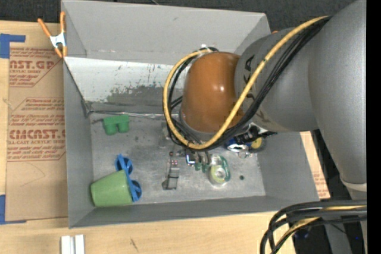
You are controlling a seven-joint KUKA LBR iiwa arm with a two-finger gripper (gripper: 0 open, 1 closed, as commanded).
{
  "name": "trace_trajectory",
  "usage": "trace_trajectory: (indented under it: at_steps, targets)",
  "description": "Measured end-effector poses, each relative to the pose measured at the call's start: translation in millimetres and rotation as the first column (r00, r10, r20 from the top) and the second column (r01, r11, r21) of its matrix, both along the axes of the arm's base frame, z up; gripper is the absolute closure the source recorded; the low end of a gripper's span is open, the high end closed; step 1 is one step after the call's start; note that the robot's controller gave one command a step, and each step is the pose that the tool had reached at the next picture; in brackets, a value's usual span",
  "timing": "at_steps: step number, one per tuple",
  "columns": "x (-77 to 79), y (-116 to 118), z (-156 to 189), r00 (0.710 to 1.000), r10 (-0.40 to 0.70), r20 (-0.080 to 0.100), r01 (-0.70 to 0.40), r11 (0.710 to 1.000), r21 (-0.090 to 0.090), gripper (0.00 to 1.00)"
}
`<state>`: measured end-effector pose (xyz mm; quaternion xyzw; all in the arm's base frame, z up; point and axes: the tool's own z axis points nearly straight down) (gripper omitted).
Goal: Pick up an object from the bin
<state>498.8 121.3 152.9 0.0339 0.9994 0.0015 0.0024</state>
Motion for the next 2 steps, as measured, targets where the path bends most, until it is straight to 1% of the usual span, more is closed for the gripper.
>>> trace_trajectory:
  at_steps: [1, 2]
  targets:
    - [-11.7, 100.5, -58.4, 1.000, -0.005, -0.009, 0.005, 1.000, 0.000, 0.00]
    - [-8.8, 95.8, -56.0, 1.000, -0.013, -0.004, 0.013, 1.000, -0.002, 1.00]
